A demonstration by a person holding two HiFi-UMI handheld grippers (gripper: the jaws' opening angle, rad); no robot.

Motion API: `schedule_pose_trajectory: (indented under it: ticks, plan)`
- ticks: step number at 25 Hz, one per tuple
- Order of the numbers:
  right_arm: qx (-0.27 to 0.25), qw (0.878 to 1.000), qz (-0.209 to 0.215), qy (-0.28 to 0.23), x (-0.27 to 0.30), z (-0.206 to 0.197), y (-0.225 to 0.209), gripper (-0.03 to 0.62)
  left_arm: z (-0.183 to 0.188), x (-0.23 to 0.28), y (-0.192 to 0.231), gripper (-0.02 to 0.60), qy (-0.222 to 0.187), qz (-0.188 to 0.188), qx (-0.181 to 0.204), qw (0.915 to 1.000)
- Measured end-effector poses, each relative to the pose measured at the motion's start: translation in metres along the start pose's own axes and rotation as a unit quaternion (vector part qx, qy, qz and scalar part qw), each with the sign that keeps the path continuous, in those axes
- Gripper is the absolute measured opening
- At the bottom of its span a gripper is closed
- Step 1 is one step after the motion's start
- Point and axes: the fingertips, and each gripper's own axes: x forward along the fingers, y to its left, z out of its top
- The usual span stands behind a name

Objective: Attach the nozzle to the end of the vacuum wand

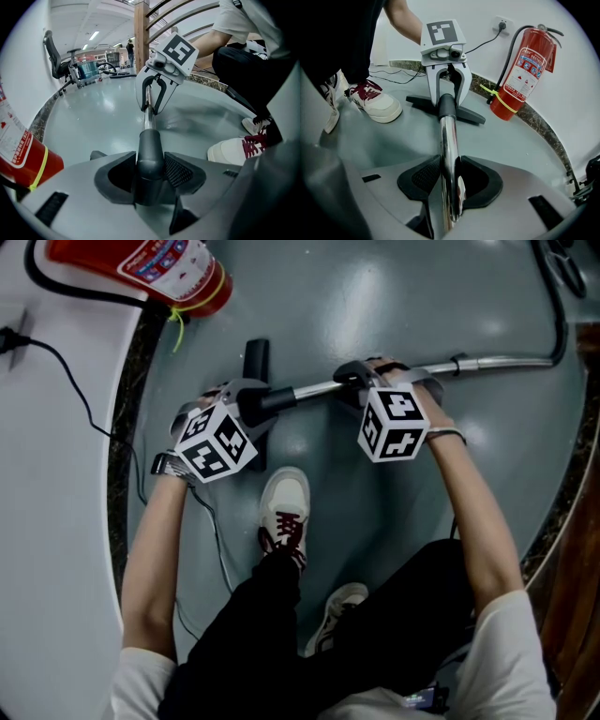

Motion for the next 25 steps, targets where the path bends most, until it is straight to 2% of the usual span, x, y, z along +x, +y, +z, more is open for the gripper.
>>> schedule_pose_trajectory:
  ticks: [13,19,25]
  plan:
    - [0.017,1.0,-0.01,-0.015,0.006,-0.003,-0.003,0.152,-0.002,0.005,0.006,0.195,-0.003,0.008,-0.007,0.9999]
    - [0.04,0.999,-0.016,-0.034,0.005,-0.005,-0.004,0.156,0.009,0.002,0.011,0.202,-0.039,0.007,-0.052,0.9979]
    - [0.087,0.994,-0.017,-0.058,-0.005,-0.008,-0.005,0.173,0.024,-0.006,0.013,0.204,-0.07,0.008,-0.071,0.995]
